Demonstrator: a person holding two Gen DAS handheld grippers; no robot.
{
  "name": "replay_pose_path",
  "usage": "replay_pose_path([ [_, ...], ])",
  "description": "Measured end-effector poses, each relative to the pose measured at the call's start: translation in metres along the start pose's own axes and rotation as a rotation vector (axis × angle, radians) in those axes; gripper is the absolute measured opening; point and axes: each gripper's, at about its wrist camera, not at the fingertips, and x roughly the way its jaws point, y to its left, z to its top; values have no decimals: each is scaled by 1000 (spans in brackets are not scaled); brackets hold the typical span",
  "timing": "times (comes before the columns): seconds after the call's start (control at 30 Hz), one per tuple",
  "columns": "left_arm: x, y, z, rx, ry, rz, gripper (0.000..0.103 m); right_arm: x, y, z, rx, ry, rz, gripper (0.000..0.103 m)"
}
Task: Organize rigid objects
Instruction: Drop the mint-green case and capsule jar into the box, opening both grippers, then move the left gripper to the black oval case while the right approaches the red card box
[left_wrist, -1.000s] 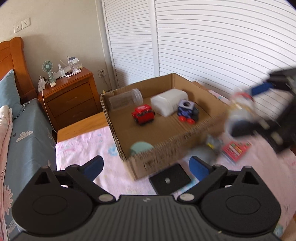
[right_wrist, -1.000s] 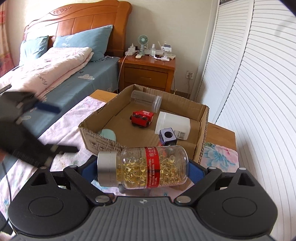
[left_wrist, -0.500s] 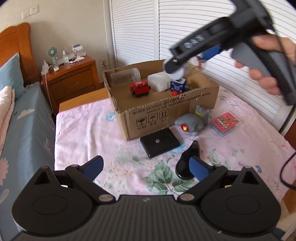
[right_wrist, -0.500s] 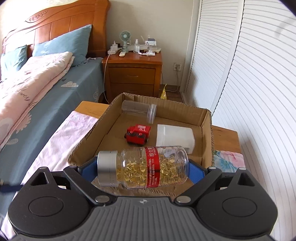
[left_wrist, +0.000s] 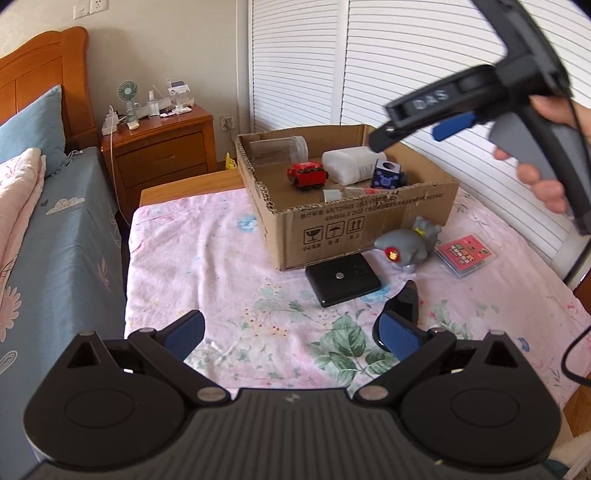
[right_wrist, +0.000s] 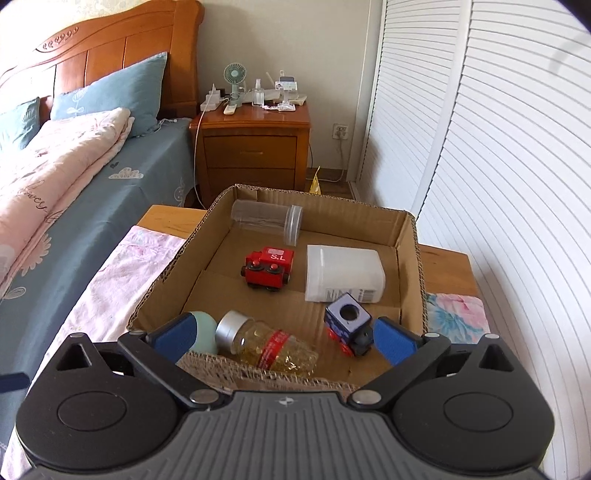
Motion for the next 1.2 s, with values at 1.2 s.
replay_pose_path([
  [1.2,42,-50,-9,53,103,9,101,36,-78,-148,169,110,-159,103],
])
